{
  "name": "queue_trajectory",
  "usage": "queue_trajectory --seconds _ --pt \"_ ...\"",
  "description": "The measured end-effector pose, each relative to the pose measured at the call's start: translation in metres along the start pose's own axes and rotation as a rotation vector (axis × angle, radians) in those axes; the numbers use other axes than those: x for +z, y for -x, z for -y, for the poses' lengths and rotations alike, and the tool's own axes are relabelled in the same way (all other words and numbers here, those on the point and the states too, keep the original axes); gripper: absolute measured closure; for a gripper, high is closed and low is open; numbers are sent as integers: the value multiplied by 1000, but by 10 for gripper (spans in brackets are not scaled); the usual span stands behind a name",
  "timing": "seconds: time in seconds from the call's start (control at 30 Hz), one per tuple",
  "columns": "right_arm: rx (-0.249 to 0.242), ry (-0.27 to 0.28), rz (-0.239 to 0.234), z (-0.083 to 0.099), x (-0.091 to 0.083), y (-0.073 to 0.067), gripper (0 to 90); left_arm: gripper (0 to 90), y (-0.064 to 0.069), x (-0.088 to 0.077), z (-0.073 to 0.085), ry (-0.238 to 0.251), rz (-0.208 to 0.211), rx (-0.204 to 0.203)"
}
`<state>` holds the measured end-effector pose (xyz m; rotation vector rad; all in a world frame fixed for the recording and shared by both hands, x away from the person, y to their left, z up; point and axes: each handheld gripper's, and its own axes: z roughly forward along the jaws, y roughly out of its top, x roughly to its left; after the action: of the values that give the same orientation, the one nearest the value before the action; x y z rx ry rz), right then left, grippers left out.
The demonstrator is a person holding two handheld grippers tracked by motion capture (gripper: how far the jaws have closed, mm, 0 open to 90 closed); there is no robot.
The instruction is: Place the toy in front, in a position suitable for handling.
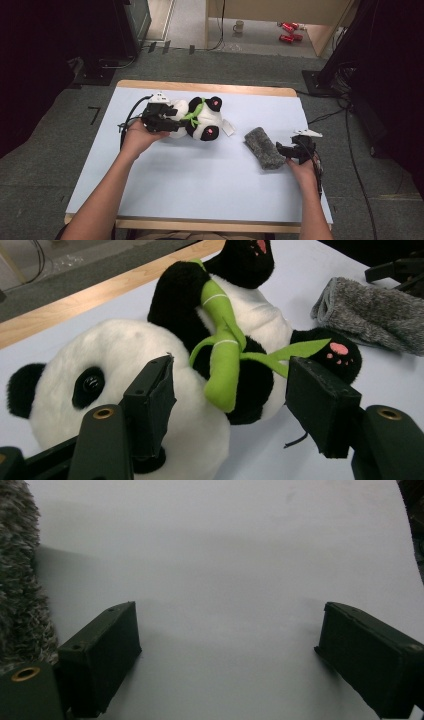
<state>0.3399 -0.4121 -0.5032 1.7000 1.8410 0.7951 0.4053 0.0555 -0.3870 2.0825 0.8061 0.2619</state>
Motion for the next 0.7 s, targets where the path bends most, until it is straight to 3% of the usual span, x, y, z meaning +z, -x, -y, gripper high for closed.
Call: queue_trajectory --seconds 0.2,0.6,0.7 --pt "-1 9 -2 2 -1 0 90 359 5 19 -4 -21 1 14" --pt "2 9 -3 2 -1 0 89 384 5 38 4 -11 -5 31" --pt "3 9 -3 2 -1 0 89 415 10 43 8 19 -61 59"
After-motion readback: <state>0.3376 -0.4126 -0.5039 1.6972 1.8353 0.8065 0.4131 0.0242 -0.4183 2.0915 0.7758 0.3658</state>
